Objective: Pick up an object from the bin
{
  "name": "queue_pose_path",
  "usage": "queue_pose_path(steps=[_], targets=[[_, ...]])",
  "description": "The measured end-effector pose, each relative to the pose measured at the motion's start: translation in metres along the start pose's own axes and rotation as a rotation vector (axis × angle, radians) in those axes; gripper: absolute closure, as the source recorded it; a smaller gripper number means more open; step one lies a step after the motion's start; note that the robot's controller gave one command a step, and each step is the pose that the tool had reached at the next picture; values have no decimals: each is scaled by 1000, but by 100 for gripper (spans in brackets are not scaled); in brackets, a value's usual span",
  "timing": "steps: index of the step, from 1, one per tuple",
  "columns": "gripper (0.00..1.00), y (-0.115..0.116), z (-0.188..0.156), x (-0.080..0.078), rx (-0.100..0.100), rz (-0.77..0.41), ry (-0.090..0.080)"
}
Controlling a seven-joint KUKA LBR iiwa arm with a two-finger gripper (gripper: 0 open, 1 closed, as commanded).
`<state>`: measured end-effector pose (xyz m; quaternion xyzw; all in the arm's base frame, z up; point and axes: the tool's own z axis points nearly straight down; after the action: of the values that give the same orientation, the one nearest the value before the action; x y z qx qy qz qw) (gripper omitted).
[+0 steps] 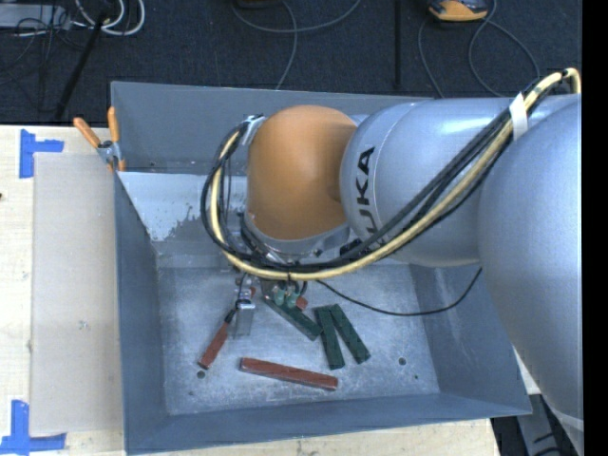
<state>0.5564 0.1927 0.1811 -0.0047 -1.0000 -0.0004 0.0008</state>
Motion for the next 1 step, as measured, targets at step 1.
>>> queue_pose_path(steps=[1], targets=[[0, -28, 114, 6, 1, -173, 4]])
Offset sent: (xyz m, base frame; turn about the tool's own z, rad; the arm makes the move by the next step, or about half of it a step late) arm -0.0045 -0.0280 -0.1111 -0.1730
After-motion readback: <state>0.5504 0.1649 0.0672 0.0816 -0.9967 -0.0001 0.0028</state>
